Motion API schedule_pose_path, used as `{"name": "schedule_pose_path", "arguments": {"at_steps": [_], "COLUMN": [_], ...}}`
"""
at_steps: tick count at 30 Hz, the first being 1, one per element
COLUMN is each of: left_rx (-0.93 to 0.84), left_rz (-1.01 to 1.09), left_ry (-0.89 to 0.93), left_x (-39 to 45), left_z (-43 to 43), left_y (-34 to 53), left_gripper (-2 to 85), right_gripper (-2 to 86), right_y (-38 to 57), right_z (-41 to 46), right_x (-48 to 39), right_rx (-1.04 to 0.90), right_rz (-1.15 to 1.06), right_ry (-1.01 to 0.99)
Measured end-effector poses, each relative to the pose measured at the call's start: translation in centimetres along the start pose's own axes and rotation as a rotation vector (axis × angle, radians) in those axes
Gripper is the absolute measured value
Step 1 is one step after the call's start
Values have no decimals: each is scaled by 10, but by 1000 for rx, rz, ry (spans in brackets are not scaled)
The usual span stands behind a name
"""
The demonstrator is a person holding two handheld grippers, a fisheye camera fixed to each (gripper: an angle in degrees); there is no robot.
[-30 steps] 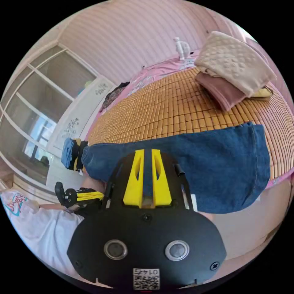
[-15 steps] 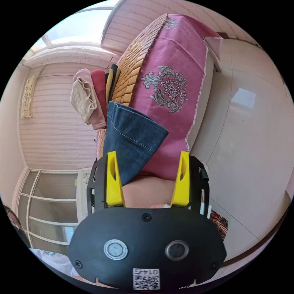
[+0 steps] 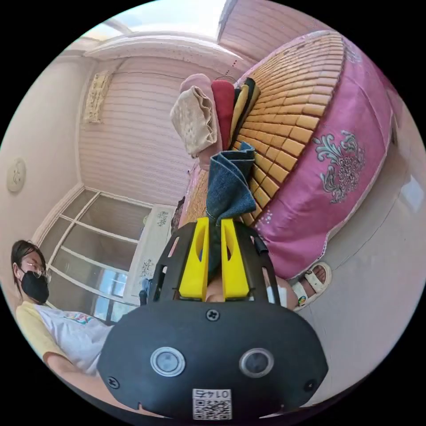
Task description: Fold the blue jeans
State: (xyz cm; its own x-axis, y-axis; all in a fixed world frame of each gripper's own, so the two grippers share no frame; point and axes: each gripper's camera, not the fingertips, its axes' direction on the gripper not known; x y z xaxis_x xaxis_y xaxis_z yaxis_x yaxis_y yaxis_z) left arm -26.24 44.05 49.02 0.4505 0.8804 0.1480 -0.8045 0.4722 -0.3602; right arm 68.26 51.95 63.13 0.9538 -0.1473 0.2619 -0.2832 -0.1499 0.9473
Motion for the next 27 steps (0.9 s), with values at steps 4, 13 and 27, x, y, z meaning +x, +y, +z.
{"name": "schedule_pose_path", "arguments": {"at_steps": [4,13,27], "left_rx": [-18,78,359], "left_rz": [53,233,-370], "left_ry": [25,313,289], "left_x": [-3,56,-157], "left_z": [-5,-3,-135], "left_y": [-5,-63,113], "left_gripper": [-10,-10,-10], "right_gripper": [31,29,95], "right_y": [-25,-79,166], "right_z": [-8,-48,325], "right_x": [-57,-216,-353], "right_rx": [81,199,-975], "right_rz": [-231,-582,-994], "right_ry": [-94,-152,-299]}}
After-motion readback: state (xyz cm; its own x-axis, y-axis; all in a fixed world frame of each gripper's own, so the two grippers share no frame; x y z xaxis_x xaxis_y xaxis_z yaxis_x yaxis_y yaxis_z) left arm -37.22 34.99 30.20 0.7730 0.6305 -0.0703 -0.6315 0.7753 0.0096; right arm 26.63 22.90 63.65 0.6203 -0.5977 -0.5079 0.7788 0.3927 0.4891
